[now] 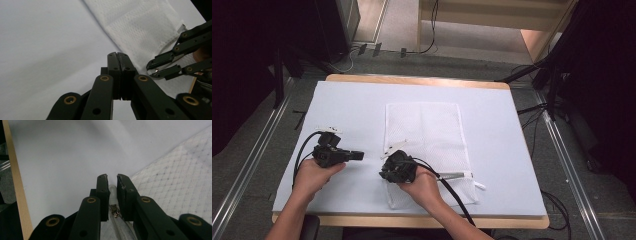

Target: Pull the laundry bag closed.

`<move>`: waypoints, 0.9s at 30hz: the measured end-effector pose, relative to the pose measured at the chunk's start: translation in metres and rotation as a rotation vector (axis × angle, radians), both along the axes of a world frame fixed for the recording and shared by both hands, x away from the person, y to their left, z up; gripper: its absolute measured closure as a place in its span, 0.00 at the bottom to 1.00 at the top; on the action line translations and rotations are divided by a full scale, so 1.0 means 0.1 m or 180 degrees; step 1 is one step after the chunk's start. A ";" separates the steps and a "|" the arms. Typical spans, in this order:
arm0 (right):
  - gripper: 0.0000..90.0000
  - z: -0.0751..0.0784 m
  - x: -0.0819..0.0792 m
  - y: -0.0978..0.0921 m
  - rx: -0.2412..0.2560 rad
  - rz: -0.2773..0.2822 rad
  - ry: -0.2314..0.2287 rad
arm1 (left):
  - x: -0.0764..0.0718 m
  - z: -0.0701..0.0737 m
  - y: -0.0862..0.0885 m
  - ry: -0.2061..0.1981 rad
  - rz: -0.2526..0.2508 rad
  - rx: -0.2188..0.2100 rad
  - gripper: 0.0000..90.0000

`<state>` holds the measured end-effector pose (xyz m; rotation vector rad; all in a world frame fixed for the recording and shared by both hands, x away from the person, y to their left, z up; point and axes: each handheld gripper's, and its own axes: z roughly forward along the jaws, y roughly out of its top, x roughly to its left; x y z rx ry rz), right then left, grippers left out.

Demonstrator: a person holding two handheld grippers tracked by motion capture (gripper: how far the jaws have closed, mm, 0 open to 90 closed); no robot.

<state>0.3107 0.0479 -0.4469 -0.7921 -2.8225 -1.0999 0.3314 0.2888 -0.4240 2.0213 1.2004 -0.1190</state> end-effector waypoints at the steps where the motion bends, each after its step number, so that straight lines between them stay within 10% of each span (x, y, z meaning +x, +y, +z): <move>1: 0.91 -0.01 0.00 -0.01 -0.0018 -0.0001 0.0010 | 0.00 0.00 0.00 0.0000 0.0000 0.0000 1.00; 14: 0.91 0.02 -0.09 -0.10 0.0016 -0.0030 -0.0023 | 0.10 -0.08 -0.48 0.0075 -0.0317 -0.0095 1.00; 27: 0.92 -0.02 -0.10 -0.20 0.0069 -0.0091 0.0025 | 0.17 -0.36 -0.68 0.0314 -0.0520 0.0152 1.00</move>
